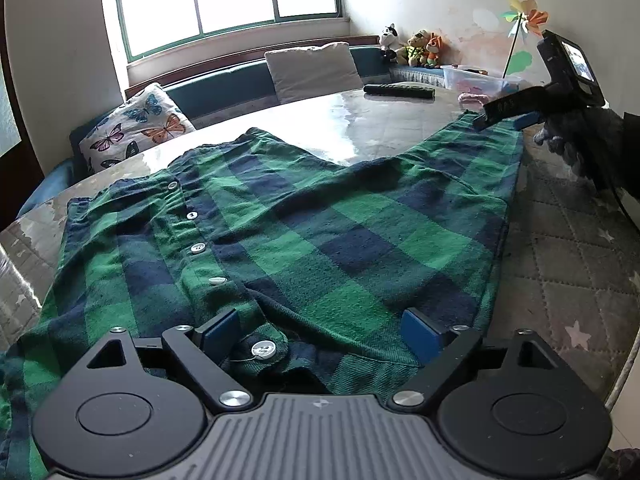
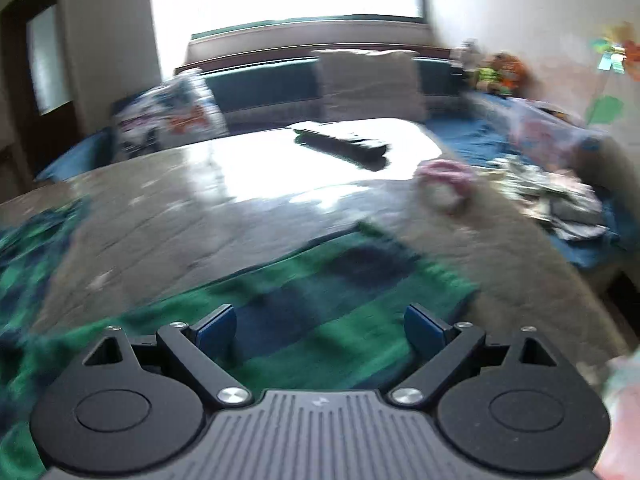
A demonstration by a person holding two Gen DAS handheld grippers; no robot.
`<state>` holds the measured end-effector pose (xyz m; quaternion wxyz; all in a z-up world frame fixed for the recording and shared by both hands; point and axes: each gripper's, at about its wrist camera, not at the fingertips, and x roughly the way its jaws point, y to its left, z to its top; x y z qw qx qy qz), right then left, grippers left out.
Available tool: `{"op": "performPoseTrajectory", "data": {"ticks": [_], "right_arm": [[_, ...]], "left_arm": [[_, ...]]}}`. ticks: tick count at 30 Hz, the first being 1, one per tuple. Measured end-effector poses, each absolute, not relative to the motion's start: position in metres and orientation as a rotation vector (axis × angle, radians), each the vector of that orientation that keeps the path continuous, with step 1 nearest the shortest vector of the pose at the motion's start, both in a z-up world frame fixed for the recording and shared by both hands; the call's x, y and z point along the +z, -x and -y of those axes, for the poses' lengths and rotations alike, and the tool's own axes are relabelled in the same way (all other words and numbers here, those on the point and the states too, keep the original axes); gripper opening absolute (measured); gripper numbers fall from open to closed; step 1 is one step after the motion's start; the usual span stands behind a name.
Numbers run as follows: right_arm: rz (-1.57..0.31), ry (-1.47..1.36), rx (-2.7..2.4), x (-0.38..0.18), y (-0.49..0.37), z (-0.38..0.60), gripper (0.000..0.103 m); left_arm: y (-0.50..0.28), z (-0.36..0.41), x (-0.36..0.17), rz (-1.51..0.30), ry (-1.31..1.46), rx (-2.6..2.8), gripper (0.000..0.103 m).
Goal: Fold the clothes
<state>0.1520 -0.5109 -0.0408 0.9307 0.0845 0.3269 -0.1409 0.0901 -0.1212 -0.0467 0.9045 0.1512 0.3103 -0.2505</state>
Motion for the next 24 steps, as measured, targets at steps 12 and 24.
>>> {"op": "performPoseTrajectory", "data": {"ticks": [12,24], "right_arm": [[-0.675,-0.190,-0.449,-0.044,-0.158,0.520,0.069],[-0.608,-0.260,-0.405,-0.024,-0.141,0.523,0.006]], "left_arm": [[-0.085,0.120,-0.032,-0.605,-0.285,-0.533,0.103],[-0.095,0.101,-0.026,-0.602,-0.254,-0.422,0.103]]}}
